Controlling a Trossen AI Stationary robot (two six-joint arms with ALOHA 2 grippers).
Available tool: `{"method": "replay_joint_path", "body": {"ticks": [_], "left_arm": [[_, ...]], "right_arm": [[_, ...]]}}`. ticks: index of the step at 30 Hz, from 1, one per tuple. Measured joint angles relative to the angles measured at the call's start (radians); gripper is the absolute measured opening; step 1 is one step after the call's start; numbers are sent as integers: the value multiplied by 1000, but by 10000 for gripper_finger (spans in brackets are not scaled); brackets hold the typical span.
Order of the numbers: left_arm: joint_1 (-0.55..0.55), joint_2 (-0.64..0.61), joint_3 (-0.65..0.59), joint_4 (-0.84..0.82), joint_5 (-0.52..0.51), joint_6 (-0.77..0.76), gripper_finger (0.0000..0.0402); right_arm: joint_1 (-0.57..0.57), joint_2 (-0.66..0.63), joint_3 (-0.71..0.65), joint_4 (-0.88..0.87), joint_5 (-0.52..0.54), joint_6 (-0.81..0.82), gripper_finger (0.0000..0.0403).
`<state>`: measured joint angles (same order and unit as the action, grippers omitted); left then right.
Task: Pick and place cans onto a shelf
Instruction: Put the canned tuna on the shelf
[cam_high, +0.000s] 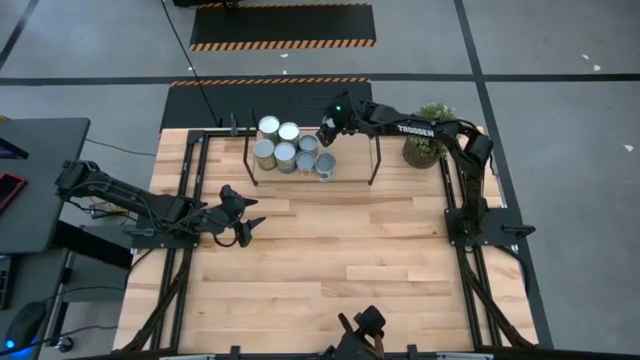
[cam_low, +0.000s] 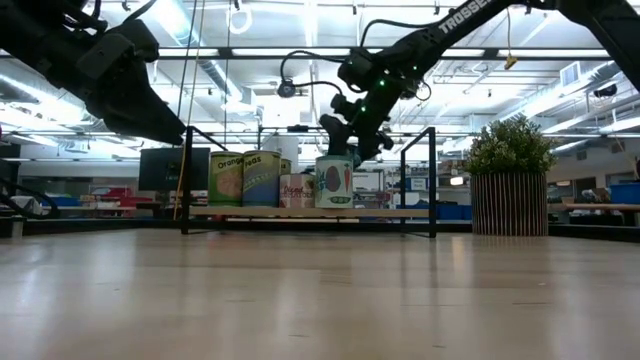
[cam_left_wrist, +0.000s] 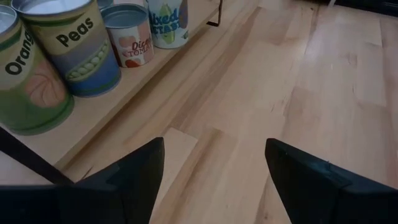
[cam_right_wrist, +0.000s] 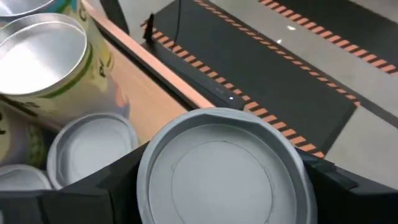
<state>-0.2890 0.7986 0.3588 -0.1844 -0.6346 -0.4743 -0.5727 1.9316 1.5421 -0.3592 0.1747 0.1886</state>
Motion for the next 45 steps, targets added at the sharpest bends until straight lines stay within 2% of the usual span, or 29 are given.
{"method": "replay_joint_path", "body": {"ticks": [11, 14, 25, 32, 45], "left_arm": [[0, 0, 0, 1, 0, 46, 283], [0, 0, 0, 1, 0, 46, 283], [0, 0, 0, 0, 0, 48, 283], [0, 0, 0, 0, 1, 45, 283], [0, 0, 0, 0, 4, 40, 283]], "right_arm": [[2, 0, -87, -7, -24, -30, 307], [1, 0, -96, 0, -65, -57, 307], [-15, 11, -110, -12, -117, -112, 307], [-13, 37, -101, -12, -149, -140, 307], [5, 48, 10, -68, -111, -240, 307]]}}
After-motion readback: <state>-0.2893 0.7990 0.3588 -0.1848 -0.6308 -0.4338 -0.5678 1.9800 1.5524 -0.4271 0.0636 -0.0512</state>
